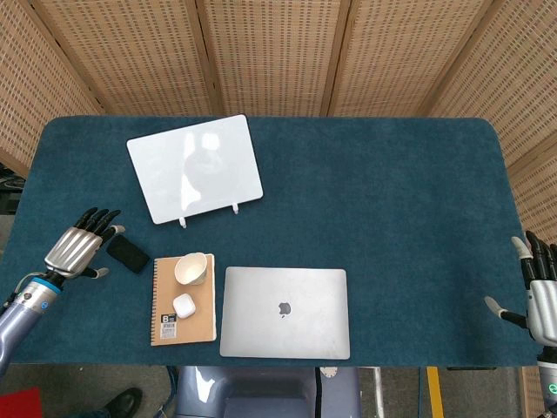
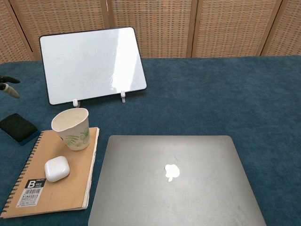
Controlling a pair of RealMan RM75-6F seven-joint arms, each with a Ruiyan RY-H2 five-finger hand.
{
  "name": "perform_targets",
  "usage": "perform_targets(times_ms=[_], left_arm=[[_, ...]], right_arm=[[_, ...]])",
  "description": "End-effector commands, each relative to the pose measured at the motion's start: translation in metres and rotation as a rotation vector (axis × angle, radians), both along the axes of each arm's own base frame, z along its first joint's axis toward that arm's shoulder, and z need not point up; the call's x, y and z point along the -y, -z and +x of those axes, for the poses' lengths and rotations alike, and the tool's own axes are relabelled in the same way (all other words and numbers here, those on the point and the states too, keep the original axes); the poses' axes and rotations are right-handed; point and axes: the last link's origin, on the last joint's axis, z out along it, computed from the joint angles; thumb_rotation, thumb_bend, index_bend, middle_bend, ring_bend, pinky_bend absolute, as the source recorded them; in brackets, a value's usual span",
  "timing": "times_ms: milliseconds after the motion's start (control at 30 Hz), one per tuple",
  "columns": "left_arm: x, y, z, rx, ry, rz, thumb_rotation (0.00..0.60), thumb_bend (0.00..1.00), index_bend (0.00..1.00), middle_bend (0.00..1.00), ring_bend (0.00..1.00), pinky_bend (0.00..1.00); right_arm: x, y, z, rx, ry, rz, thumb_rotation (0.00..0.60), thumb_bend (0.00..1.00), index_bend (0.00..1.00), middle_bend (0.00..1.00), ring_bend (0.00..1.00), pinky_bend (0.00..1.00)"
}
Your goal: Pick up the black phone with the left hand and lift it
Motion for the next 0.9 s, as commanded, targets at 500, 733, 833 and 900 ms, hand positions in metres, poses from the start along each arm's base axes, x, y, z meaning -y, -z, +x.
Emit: perform_targets(times_ms=[500, 733, 833, 900], left_arm=[[-0.016, 0.046, 0.016, -0.063, -0.032, -0.058, 0.6, 0.05, 0.27, 0.09, 0.08, 0.14], [-0.018, 0.053, 0.017, -0.042, -0.028, -0.053, 0.6, 0.18, 0.46, 0.42, 0.35, 0.32], [-0.017, 0.054, 0.017, -0.041, -0.033, -0.055, 0.6, 0.23, 0.53, 0.47, 0.4, 0.37], [-0.016, 0.054, 0.016, -0.043, -0.035, -0.058, 0.6, 0.26, 0.55, 0.49, 0.42, 0.39]], right_arm=[[0.003, -0.002, -0.004, 0.012, 0.019, 0.003, 0.6, 0.0, 0.0, 0.0, 0.0, 0.0], [0.003, -0.003, -0.004, 0.024, 0.011, -0.003, 0.6, 0.0, 0.0, 0.0, 0.0, 0.0], [0.004, -0.004, -0.005, 0.029, 0.01, -0.003, 0.6, 0.0, 0.0, 0.0, 0.0, 0.0], [0.004, -0.004, -0.005, 0.031, 0.01, -0.001, 0.6, 0.0, 0.0, 0.0, 0.0, 0.0]])
